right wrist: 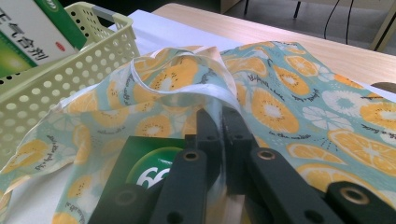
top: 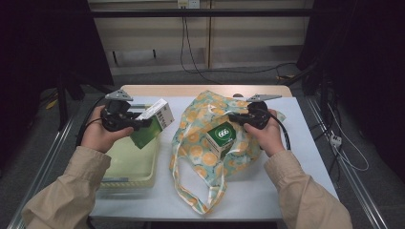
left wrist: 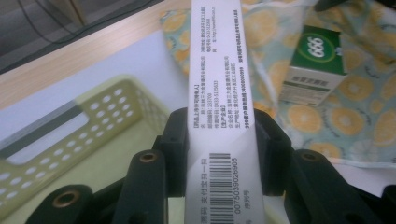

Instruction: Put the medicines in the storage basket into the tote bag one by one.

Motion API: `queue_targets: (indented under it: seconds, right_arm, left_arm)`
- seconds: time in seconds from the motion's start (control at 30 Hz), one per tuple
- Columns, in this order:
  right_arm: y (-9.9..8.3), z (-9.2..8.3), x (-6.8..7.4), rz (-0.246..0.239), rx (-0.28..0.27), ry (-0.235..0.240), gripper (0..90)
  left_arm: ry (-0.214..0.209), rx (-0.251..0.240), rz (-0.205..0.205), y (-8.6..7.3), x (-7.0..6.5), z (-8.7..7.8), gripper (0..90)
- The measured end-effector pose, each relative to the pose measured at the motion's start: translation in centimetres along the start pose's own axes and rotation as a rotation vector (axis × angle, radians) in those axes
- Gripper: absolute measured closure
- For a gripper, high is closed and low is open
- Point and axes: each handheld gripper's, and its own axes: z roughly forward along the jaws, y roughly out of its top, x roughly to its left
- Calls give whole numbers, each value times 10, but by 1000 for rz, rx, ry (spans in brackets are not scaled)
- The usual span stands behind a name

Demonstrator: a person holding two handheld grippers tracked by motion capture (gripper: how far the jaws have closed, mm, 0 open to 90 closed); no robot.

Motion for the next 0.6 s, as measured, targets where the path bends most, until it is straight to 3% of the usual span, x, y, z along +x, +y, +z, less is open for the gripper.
queue_targets:
  seconds: [0.2, 0.23, 0.3, 0.33, 0.37, 0.6]
  right_arm:
    - [0, 0, 0, 1, -3, -2, 876]
    - [0, 0, 0, 2, -5, -1, 876]
    - [0, 1, 0, 2, 0, -1, 876]
    - [0, 1, 0, 2, -1, -1, 876]
    - [0, 1, 1, 1, -1, -1, 876]
    - [1, 0, 2, 0, -10, 0, 876]
  left_arm:
    - [-67, -1, 42, 12, -18, 9, 625]
    - [-62, 0, 49, 13, -23, 10, 625]
    - [-104, -4, 69, 16, -31, 14, 625]
    - [-91, -2, 76, 18, -37, 16, 624]
    - [-129, -7, 81, 19, -40, 18, 624]
    - [-188, 39, 119, 22, -65, 43, 624]
